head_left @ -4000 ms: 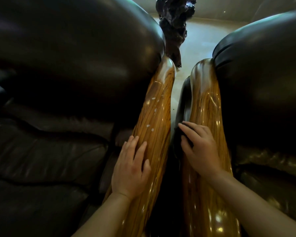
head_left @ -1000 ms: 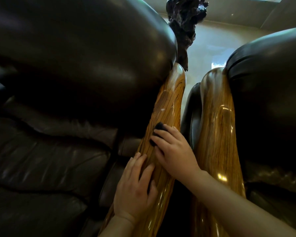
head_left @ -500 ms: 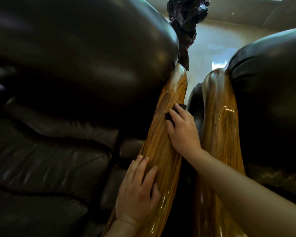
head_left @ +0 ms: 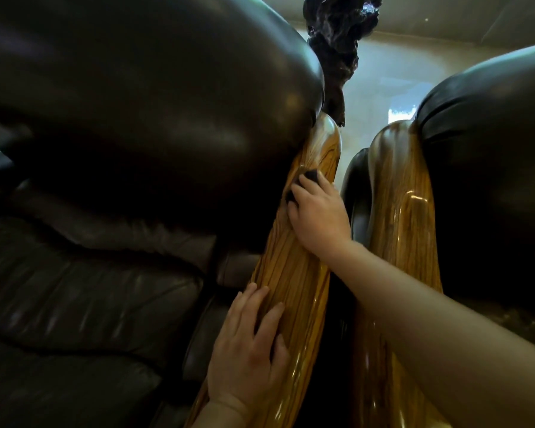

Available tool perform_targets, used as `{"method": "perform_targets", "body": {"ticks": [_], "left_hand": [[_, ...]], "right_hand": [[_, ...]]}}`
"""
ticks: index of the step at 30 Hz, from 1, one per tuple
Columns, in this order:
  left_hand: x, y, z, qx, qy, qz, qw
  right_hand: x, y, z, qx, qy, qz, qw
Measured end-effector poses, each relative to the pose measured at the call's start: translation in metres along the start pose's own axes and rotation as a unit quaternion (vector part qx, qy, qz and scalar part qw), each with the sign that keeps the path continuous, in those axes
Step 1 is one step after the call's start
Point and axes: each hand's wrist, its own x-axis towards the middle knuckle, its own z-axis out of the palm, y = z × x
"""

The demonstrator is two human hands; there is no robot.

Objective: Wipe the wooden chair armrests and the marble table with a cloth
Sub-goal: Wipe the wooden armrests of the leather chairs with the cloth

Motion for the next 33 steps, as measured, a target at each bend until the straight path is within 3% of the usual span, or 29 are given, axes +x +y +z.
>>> {"method": "perform_targets", "body": {"ticks": [2, 6, 8, 12, 15, 20, 23, 26, 29, 31, 33], "left_hand": [[-0.001, -0.002, 0.002, -0.003, 0.003, 0.003, 1.000], [-0.001, -0.004, 0.002, 0.010, 0.004, 0.006, 1.000], [-0.001, -0.004, 0.004, 0.012, 0.008, 0.007, 1.000], [-0.001, -0.003, 0.003, -0.010, 0.019, 0.011, 1.000], [-0.001, -0.003, 0.003, -0.007, 0.008, 0.005, 1.000], [0.000, -0.003, 0.002, 0.008, -0.003, 0.007, 1.000], [0.001, -0.002, 0.000, 0.008, -0.001, 0.008, 1.000], [0.001, 0.000, 0.000, 0.005, 0.006, 0.013, 1.000], [0.001, -0.001, 0.000, 0.005, 0.008, 0.015, 1.000], [0.001, -0.001, 0.000, 0.003, 0.007, 0.014, 1.000], [0.001, 0.000, 0.000, 0.005, 0.005, 0.013, 1.000]], "right_hand": [[0.004, -0.010, 0.002, -0.038, -0.023, -0.021, 0.999], [-0.059, -0.015, 0.001, -0.040, -0.043, -0.193, 0.979], [-0.057, -0.006, 0.002, -0.037, -0.067, -0.207, 0.975], [0.019, 0.007, 0.002, -0.063, -0.049, -0.086, 0.993], [0.059, 0.019, 0.007, -0.007, 0.003, 0.017, 1.000], [0.096, 0.031, 0.005, 0.132, 0.032, 0.211, 0.968], [0.083, 0.028, -0.001, 0.200, 0.061, 0.253, 0.945], [0.020, 0.015, 0.006, 0.190, 0.065, 0.198, 0.959], [-0.046, 0.000, 0.016, 0.101, 0.082, 0.082, 0.988], [-0.048, 0.004, 0.015, 0.061, 0.065, 0.001, 0.996], [-0.022, 0.012, 0.012, 0.029, 0.049, -0.018, 0.998]]}}
